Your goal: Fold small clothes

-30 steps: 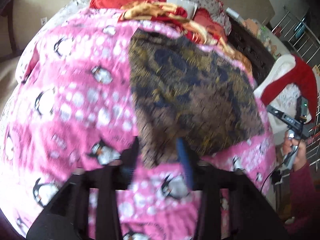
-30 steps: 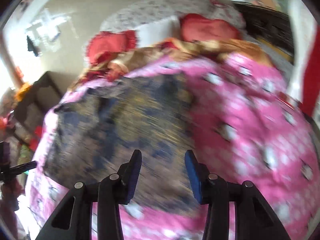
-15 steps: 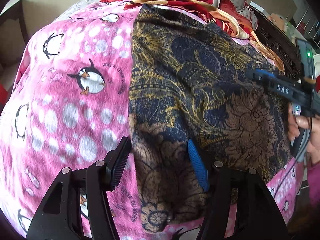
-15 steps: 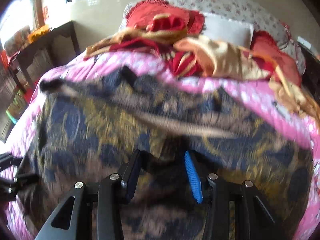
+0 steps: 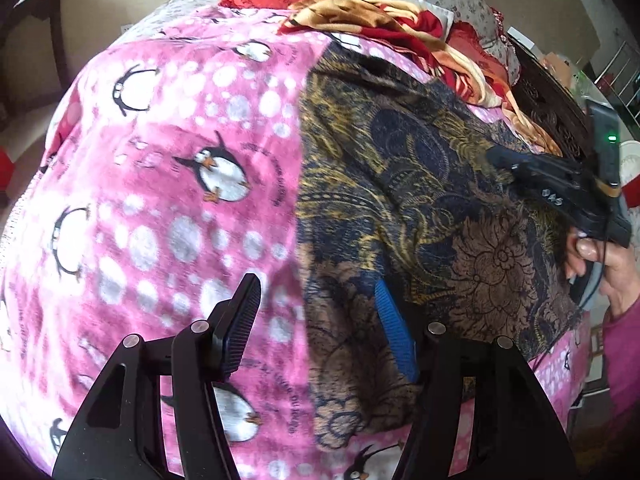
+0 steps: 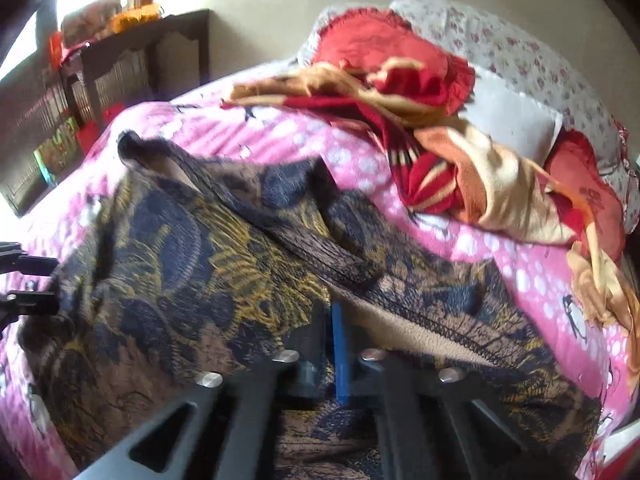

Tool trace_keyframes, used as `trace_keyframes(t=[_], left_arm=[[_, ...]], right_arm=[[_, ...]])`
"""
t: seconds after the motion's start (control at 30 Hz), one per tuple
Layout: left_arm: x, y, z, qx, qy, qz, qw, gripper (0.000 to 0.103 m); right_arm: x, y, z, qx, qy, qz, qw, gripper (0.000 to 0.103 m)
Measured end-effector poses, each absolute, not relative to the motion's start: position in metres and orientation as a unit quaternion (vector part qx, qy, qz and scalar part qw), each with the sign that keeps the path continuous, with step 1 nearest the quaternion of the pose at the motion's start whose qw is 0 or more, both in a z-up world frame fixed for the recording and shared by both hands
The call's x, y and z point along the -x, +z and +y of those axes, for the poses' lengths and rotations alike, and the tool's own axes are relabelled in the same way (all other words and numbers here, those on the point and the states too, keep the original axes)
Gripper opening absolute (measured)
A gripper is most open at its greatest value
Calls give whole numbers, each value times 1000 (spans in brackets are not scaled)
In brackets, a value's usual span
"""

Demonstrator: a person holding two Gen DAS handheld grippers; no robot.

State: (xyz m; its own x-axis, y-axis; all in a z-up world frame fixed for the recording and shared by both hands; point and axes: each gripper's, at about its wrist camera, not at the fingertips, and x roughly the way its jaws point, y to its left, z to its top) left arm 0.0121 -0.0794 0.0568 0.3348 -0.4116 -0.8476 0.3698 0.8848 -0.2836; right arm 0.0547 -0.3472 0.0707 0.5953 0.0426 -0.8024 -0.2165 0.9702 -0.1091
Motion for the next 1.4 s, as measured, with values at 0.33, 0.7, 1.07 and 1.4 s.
trace_keyframes(t=[0.33,0.7,1.07,1.4], left_arm=[[-15,63,-81,43,-236,519,820,60],[-15,48,-76,62,-214,536,814,60],[-16,43,-85,45,-209,535,818,60],[-12,40,-92,44,-207,529,822,62]], right_arm=[[-85,72,-363,27,0,426,904,2],[-85,90,-268,14,205,432,878,36],[-151,58,-258,-61,119,442,887,36],[-118,81,-245,-13,131,450,883,47]])
